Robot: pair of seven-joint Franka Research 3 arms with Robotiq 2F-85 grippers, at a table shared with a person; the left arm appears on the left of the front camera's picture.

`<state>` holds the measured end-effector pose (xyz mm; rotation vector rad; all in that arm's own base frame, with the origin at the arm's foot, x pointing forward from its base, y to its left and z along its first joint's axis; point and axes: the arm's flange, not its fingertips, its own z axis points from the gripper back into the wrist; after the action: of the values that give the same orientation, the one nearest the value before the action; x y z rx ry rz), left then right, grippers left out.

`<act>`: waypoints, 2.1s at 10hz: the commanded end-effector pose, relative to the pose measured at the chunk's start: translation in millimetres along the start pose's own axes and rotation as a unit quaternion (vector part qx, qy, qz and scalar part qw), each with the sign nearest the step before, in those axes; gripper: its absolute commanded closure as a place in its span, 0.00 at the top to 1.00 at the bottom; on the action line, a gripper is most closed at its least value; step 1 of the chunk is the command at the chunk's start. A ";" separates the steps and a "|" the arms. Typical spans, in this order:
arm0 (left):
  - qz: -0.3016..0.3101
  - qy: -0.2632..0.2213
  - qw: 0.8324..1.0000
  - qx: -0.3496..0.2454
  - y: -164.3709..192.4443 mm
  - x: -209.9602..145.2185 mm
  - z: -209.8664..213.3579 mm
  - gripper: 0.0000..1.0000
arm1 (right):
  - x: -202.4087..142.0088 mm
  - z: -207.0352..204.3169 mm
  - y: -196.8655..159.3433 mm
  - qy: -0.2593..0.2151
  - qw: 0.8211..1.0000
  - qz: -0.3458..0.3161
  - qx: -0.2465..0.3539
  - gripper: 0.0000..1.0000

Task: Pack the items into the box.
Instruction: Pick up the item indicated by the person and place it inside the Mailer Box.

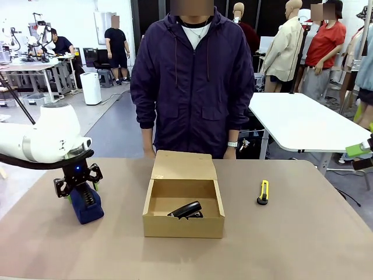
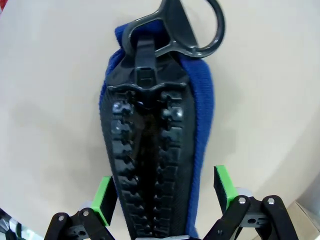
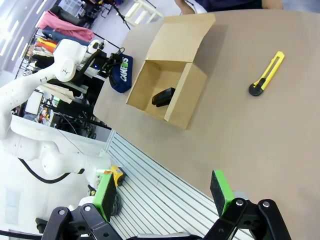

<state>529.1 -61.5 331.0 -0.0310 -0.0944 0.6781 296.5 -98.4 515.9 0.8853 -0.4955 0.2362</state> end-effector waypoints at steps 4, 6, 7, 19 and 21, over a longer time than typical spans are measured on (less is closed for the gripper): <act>0.013 0.000 1.000 0.013 -4.2 4.9 0.2 0.00 | 2.2 2.6 0.0 0.004 1.000 0.005 0.001 1.00; 0.020 0.003 1.000 0.011 -1.4 3.9 -1.9 0.00 | 2.2 2.6 0.0 0.004 1.000 0.005 0.001 1.00; 0.021 0.002 1.000 0.011 0.5 2.8 1.7 0.00 | 2.2 2.6 0.0 0.004 1.000 0.005 0.001 1.00; -0.259 0.020 0.961 -0.096 32.6 -8.9 225.7 0.00 | 2.2 2.6 0.0 0.004 1.000 0.005 0.001 1.00; -0.423 -0.015 0.896 -0.132 51.4 -26.0 237.1 0.00 | 2.2 2.6 0.0 0.004 1.000 0.005 0.001 1.00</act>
<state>463.9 -55.4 579.8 -0.1531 -0.1956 -0.0214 296.6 -98.5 516.0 0.8853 -0.4956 0.2362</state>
